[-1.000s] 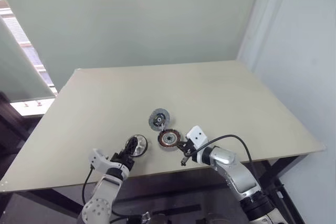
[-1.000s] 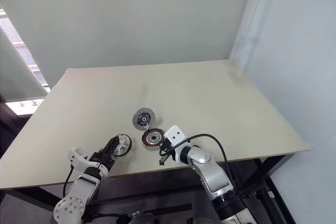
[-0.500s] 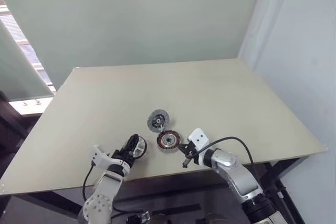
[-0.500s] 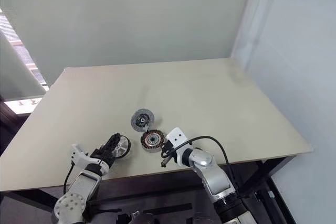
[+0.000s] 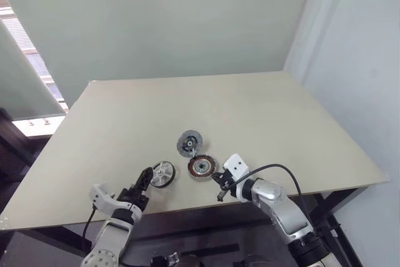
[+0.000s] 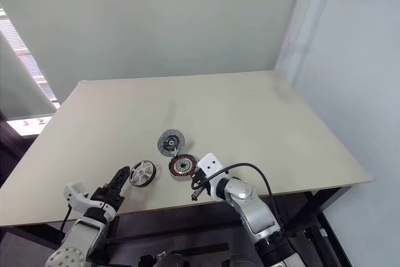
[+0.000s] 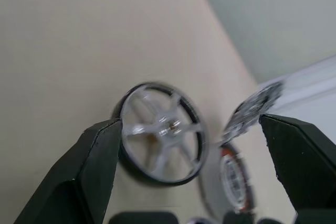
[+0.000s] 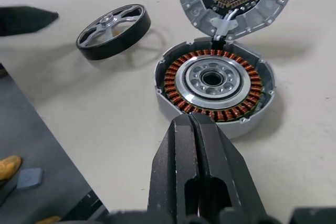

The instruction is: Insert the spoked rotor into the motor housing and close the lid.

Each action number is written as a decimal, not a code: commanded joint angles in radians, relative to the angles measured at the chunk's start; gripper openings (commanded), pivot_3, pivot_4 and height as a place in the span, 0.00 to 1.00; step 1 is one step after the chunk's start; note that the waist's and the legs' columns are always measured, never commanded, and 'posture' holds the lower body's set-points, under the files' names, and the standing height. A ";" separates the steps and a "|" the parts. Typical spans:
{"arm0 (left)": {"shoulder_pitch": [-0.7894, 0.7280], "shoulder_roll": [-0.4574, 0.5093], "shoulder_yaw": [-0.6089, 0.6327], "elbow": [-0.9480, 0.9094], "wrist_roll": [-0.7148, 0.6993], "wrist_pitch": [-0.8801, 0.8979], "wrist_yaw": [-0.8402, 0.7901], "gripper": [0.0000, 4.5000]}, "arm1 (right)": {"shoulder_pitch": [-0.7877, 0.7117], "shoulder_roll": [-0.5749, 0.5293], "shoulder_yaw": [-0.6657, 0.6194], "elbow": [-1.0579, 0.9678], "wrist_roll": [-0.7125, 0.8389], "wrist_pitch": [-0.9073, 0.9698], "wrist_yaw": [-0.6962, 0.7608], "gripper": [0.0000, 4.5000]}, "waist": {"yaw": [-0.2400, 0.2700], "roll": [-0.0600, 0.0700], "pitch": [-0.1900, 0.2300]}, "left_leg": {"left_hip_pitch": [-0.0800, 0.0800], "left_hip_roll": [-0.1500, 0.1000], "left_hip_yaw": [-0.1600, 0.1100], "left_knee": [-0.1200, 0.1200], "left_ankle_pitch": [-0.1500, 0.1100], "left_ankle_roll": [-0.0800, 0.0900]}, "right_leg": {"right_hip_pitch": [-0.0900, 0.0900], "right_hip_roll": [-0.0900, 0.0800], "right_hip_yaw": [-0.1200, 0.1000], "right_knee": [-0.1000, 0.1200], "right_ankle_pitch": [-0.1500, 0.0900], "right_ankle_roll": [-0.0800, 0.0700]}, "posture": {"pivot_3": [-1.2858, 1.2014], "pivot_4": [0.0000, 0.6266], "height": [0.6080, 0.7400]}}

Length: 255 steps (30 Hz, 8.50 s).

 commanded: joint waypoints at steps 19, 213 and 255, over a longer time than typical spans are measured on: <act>-0.182 0.012 -0.058 0.129 0.101 0.075 0.050 1.00 | 0.007 -0.010 -0.001 -0.070 0.015 0.009 -0.015 0.00 | 0.002 0.000 0.000 | 0.000 0.000 0.000 0.000 0.002 0.004 | 0.001 0.001 0.001 0.001 0.001 0.001 | 0.52 0.00 1.00; -0.023 0.383 -0.333 -0.031 0.680 -0.177 -0.450 0.01 | -0.494 -0.044 0.284 0.499 -0.353 -0.201 0.181 1.00 | -0.009 0.003 -0.003 | 0.012 -0.002 0.004 -0.004 0.006 0.009 | 0.002 0.009 0.023 0.004 0.004 0.001 | 0.52 0.00 1.00; -0.016 0.375 -0.328 -0.011 0.687 -0.170 -0.432 0.00 | -0.449 -0.004 0.236 0.189 -0.321 0.121 0.351 0.01 | -0.009 0.004 -0.003 | 0.012 -0.002 0.003 -0.005 0.005 0.009 | 0.001 0.009 0.023 0.005 0.004 0.001 | 0.52 0.00 1.00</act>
